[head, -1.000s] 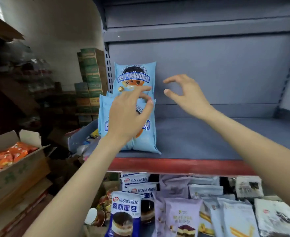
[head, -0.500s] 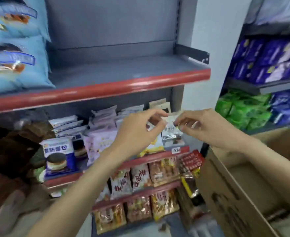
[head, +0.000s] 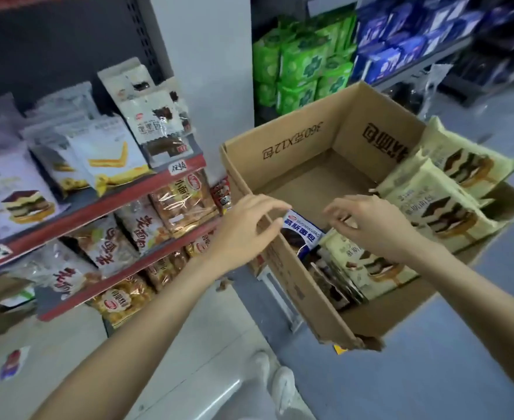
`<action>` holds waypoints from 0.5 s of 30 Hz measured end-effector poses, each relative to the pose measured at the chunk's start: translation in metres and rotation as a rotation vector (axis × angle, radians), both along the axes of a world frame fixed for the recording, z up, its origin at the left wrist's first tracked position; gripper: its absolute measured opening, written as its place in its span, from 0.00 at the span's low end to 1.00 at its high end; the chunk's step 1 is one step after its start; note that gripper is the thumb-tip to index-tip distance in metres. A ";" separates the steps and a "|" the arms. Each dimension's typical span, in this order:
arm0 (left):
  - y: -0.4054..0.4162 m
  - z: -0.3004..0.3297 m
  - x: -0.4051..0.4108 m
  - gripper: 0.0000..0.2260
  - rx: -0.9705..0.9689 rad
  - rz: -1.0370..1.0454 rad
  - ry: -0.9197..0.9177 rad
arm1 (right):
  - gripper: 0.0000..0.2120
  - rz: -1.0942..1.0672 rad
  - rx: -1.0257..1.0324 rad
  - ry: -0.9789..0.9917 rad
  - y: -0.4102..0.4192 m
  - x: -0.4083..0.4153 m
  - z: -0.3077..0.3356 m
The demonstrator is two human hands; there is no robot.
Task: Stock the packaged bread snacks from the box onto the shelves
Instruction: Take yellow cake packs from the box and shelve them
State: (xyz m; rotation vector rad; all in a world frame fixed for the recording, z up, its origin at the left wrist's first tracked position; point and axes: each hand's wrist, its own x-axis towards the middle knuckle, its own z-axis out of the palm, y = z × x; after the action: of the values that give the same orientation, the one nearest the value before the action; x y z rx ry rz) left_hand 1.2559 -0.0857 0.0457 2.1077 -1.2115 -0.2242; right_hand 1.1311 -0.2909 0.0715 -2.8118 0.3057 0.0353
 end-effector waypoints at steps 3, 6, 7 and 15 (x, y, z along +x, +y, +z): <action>-0.038 -0.004 -0.003 0.11 -0.009 -0.033 0.114 | 0.10 -0.117 -0.029 -0.022 -0.029 -0.028 -0.011; -0.082 -0.008 -0.005 0.14 0.030 -0.086 0.206 | 0.12 -0.237 -0.104 -0.047 -0.066 -0.054 -0.021; -0.097 -0.010 -0.007 0.16 0.065 -0.101 0.212 | 0.13 -0.274 -0.130 -0.061 -0.079 -0.061 -0.022; -0.220 -0.026 -0.037 0.32 0.191 -0.171 0.146 | 0.24 -0.387 -0.202 -0.062 -0.194 -0.088 -0.024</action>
State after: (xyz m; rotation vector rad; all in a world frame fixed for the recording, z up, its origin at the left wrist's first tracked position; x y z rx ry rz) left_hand 1.2184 -0.3059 0.0200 2.1057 -1.3262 -0.5813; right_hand 1.0430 -0.4845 0.0479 -2.8883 0.8753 -0.1782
